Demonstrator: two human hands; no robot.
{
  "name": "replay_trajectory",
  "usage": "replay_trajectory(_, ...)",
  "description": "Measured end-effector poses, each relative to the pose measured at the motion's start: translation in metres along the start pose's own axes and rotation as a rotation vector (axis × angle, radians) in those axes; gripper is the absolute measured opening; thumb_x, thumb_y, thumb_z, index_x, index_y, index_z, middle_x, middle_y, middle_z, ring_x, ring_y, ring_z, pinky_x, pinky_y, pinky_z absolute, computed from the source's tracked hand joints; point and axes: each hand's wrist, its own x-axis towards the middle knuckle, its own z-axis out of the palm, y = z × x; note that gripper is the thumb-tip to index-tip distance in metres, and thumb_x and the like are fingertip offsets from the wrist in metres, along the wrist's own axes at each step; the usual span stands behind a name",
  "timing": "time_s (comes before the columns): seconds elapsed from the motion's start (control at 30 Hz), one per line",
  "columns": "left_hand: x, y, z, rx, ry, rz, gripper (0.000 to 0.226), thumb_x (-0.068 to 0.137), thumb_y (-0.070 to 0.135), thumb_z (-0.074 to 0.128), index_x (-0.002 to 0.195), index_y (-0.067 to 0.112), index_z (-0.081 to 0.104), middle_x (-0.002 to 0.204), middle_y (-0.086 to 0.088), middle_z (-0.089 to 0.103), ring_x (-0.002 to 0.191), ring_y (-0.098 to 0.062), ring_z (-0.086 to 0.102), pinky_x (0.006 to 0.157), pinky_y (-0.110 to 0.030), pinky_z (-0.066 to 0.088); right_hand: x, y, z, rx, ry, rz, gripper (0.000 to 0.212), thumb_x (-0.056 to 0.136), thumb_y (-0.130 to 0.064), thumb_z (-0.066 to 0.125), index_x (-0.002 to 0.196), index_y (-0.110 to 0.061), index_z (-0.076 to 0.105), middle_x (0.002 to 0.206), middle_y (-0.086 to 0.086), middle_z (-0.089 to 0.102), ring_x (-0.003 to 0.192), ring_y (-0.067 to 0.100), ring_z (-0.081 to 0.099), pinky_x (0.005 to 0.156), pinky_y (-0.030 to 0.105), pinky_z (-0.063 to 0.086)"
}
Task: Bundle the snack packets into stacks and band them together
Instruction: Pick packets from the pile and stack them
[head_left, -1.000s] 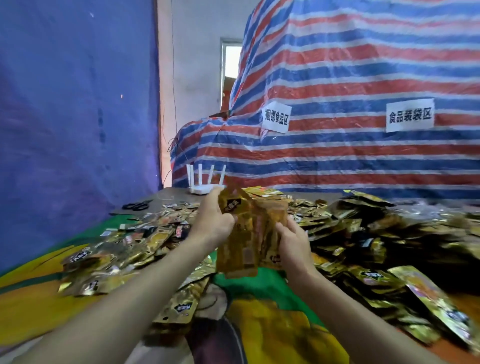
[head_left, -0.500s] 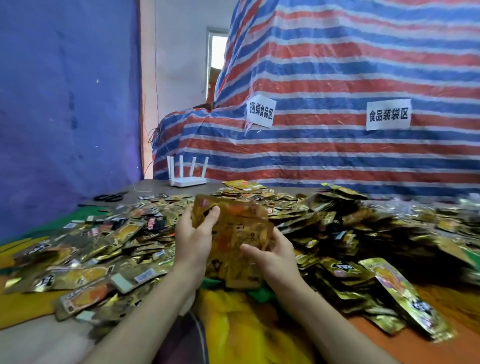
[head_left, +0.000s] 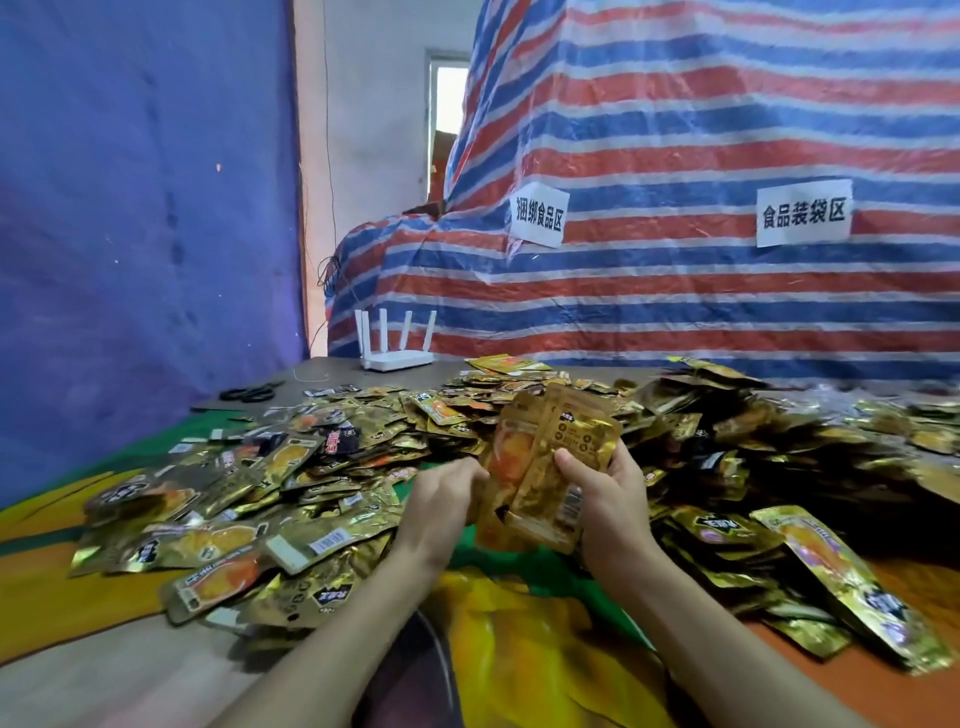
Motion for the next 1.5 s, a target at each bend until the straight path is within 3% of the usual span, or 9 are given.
replay_trajectory(0.1, -0.004, -0.005, 0.008, 0.243, -0.095, 0.041, 0.044, 0.071, 0.045, 0.05, 0.059, 0.005, 0.062, 0.072, -0.011, 0.061, 0.069, -0.022, 0.055, 0.063, -0.027, 0.041, -0.002, -0.002, 0.001, 0.013, -0.024, -0.026, 0.022, 0.094, 0.002, 0.061, 0.109, -0.015, 0.065, 0.094, 0.005, 0.078, 0.087, 0.024, 0.076, 0.062, 0.033, 0.061)
replay_trajectory(0.2, -0.009, -0.003, 0.016, 0.158, -0.221, -0.093, 0.026, 0.079, 0.042, 0.049, 0.095, 0.023, 0.054, 0.098, -0.002, 0.062, 0.092, -0.018, 0.061, 0.075, -0.031, 0.05, -0.007, 0.001, 0.006, -0.051, -0.146, -0.05, 0.025, 0.084, -0.003, 0.064, 0.105, -0.017, 0.066, 0.092, 0.008, 0.077, 0.084, 0.025, 0.075, 0.06, 0.032, 0.059)
replay_trajectory(0.37, -0.016, -0.001, 0.028, 0.076, -0.163, -0.069, 0.052, 0.074, 0.043, 0.049, 0.122, 0.026, 0.049, 0.118, -0.009, 0.062, 0.112, -0.029, 0.061, 0.098, -0.048, 0.051, -0.014, 0.013, 0.012, -0.181, -0.234, -0.078, 0.039, 0.065, -0.015, 0.055, 0.102, -0.01, 0.063, 0.089, 0.011, 0.072, 0.078, 0.019, 0.069, 0.063, 0.025, 0.057)
replay_trajectory(0.47, -0.012, 0.0, 0.026, -0.024, -0.105, -0.013, 0.04, 0.091, 0.027, 0.054, 0.13, 0.027, 0.043, 0.114, -0.003, 0.063, 0.103, -0.021, 0.064, 0.079, -0.034, 0.054, -0.014, 0.012, 0.014, -0.1, -0.205, -0.079, 0.037, 0.072, -0.021, 0.055, 0.104, -0.006, 0.064, 0.092, 0.013, 0.073, 0.079, 0.018, 0.07, 0.063, 0.024, 0.056)
replay_trajectory(0.8, -0.011, -0.01, 0.026, -0.065, -0.148, 0.22, 0.046, 0.07, 0.015, 0.087, 0.11, 0.017, 0.066, 0.101, -0.006, 0.074, 0.094, -0.019, 0.072, 0.078, -0.028, 0.058, -0.019, 0.007, 0.021, 0.022, 0.007, 0.005, 0.048, 0.101, -0.046, 0.049, 0.081, -0.01, 0.075, 0.08, 0.013, 0.074, 0.073, 0.026, 0.073, 0.061, 0.034, 0.06)
replay_trajectory(1.0, -0.013, -0.008, 0.027, -0.054, -0.244, 0.21, 0.023, 0.067, 0.016, 0.076, 0.089, 0.023, 0.073, 0.082, -0.001, 0.076, 0.08, -0.02, 0.073, 0.071, -0.031, 0.059, -0.02, -0.001, 0.02, 0.035, -0.073, 0.108, 0.045, 0.102, -0.039, 0.046, 0.098, 0.001, 0.067, 0.088, 0.013, 0.068, 0.078, 0.019, 0.069, 0.066, 0.029, 0.058)
replay_trajectory(1.1, -0.018, -0.006, 0.03, -0.042, -0.233, 0.241, 0.024, 0.07, 0.02, 0.075, 0.093, 0.02, 0.07, 0.089, -0.009, 0.073, 0.087, -0.03, 0.07, 0.076, -0.037, 0.059, -0.024, -0.007, 0.019, -0.078, -0.065, -0.043, 0.03, 0.096, -0.035, 0.05, 0.097, -0.007, 0.06, 0.083, 0.003, 0.062, 0.068, 0.003, 0.064, 0.059, 0.02, 0.053)
replay_trajectory(1.3, -0.021, -0.008, 0.027, -0.114, -0.284, 0.239, 0.051, 0.072, 0.0, 0.084, 0.108, 0.023, 0.057, 0.088, 0.004, 0.071, 0.075, -0.003, 0.068, 0.063, -0.018, 0.054, -0.038, -0.028, 0.0, -0.517, -0.074, -0.246, 0.011, 0.094, -0.04, 0.058, 0.095, -0.029, 0.056, 0.092, -0.007, 0.064, 0.082, -0.003, 0.063, 0.068, 0.018, 0.055)
replay_trajectory(1.5, -0.04, -0.001, 0.034, 0.054, -0.471, 0.493, 0.052, 0.072, 0.006, 0.062, 0.121, 0.017, 0.053, 0.09, -0.001, 0.063, 0.076, -0.005, 0.061, 0.065, -0.019, 0.048, -0.035, -0.078, -0.072, -1.311, 0.162, -0.508, 0.028, 0.092, -0.028, 0.058, 0.119, -0.02, 0.058, 0.095, -0.002, 0.065, 0.086, 0.02, 0.062, 0.073, 0.038, 0.051)
